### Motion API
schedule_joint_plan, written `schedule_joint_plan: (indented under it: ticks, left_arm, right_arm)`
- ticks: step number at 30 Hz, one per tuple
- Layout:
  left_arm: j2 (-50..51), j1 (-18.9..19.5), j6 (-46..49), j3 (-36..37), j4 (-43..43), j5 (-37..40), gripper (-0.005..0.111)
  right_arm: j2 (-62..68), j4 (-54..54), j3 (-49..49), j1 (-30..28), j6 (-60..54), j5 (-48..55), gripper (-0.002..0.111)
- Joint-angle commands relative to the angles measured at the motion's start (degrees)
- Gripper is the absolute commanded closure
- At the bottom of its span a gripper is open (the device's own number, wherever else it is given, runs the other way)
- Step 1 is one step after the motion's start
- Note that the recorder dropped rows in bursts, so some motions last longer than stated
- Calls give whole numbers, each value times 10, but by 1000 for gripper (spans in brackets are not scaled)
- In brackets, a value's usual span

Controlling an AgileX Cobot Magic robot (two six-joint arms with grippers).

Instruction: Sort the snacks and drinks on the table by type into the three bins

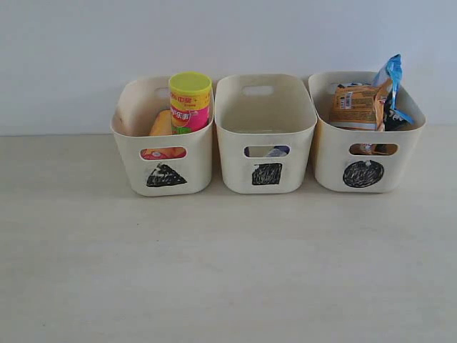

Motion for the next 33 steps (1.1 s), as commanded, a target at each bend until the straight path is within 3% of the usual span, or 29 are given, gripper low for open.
schedule_joint_plan:
  ticks: [1,4,10,33]
  left_arm:
    - [-1,2,3,2,1,2,103]
    - [-1,2,3,2,1,2,103]
    - [-1,2,3,2,1,2,103]
    - [-1,2,3,2,1,2,103]
  right_arm:
    - [-3,-5,0,-47,13,16,108]
    - [-3,-5,0,-97,21,75,108]
    - [-3,-32,0,-100,17,149,108]
    - [-3,-30,0,-80,6,149,108]
